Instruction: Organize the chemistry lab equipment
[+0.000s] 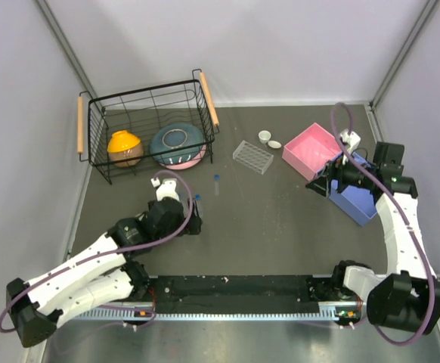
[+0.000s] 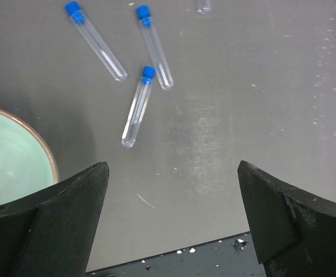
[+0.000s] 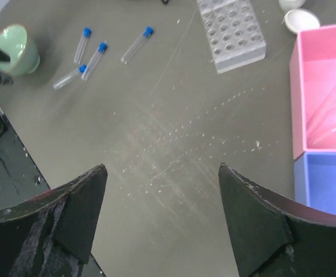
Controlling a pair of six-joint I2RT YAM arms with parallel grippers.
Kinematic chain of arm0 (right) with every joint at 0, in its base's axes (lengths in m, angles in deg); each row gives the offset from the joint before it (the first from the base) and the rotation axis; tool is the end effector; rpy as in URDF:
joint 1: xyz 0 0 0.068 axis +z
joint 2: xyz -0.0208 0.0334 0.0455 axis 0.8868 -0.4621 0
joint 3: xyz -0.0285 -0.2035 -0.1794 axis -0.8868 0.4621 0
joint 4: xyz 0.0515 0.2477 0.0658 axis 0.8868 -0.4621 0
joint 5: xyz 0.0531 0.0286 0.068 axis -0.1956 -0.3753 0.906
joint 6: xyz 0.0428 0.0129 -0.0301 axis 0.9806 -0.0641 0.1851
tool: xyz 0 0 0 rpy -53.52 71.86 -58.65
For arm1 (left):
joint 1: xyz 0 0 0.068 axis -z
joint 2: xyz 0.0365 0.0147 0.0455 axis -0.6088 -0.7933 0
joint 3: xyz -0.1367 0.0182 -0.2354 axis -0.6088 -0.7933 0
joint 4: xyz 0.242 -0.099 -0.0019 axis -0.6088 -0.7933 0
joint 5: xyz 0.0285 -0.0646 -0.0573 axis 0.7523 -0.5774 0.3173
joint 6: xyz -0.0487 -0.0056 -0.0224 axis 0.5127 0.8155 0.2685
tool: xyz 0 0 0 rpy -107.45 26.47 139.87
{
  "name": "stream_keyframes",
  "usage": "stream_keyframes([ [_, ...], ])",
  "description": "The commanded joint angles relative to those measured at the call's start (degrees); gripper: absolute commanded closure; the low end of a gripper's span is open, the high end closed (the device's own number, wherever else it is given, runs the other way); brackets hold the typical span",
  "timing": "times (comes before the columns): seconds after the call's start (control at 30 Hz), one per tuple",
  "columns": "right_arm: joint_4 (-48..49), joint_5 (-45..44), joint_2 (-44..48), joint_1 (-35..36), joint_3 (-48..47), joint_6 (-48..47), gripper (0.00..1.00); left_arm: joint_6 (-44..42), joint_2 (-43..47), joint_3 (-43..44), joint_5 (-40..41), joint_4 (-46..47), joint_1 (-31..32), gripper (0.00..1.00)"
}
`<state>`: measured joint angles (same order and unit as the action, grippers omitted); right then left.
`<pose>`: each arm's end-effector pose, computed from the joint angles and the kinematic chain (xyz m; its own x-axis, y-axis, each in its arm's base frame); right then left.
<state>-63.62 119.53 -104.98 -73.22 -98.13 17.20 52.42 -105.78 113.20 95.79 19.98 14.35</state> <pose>0.2142 -0.0108 0.3161 -0.4956 -0.1066 -0.8620 -0.6768 0.6694 0.3063 0.1052 -0.1121 0.2489 -0.6984 -0.1534 -0.6991 0.1033 0.9450 -0.3105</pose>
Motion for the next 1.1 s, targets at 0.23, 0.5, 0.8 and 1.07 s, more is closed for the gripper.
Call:
stream_keyframes([
  [0.23, 9.0, 3.5, 12.7, -0.3, 15.0, -4.4, 0.01, -12.2, -14.2, 7.8, -12.1, -0.6, -10.0, 0.01],
  [0.5, 9.2, -2.5, 11.9, -0.5, 15.2, -4.9, 0.01, -13.2, -21.1, 8.5, -12.4, -0.6, -10.1, 0.01],
  [0.8, 9.4, -4.6, 12.2, -0.5, 15.5, -5.9, 0.01, -15.8, -26.3, 9.2, -11.3, -1.0, -10.4, 0.01],
  [1.07, 9.4, -5.4, 11.4, -0.4, 15.4, -6.1, 0.01, -16.1, -29.2, 8.9, -11.4, -0.3, -10.4, 0.01],
])
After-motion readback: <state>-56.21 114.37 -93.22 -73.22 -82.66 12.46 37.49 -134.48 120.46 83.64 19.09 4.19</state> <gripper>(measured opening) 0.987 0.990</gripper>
